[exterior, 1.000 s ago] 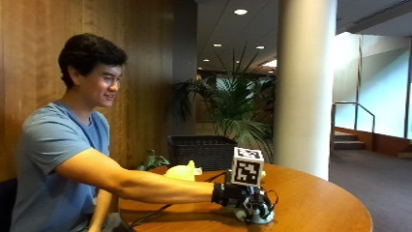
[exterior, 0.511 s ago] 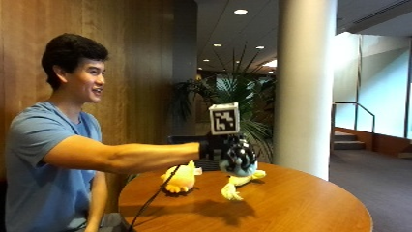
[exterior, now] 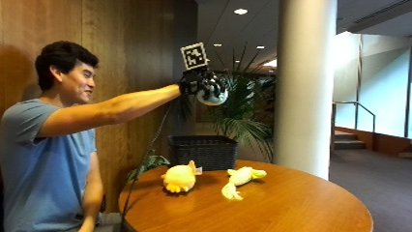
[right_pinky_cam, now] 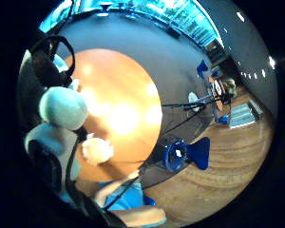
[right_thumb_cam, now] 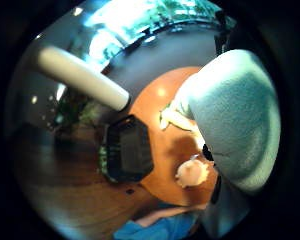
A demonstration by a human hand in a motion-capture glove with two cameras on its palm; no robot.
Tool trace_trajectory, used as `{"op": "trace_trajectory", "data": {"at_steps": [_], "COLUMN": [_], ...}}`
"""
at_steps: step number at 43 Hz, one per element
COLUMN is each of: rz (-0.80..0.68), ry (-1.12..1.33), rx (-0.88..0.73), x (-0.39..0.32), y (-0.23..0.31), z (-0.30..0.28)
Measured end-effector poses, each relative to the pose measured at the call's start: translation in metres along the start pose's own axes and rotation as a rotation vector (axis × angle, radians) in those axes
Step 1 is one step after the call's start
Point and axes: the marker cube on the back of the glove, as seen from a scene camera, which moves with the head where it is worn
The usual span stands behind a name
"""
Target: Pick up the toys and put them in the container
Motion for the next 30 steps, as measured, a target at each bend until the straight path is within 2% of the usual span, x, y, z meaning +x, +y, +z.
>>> {"op": "trace_trajectory", "data": {"at_steps": [6,14,17,21,30], "rz": [-0.101,-0.141,-0.237,-0.207,-0.264], "ry": [0.031,-0.032,-0.088,-0.025,-0.051], "rx": [-0.01,-0.018,-0.033,-0.063,-0.125], "x": [-0.093,-0.212,-0.21,-0.198,-0.233], "y": [0.014,0.03,0.037,0.037,0.053], "z": [-0.007,0.006,0.017,0.038,0.083]}}
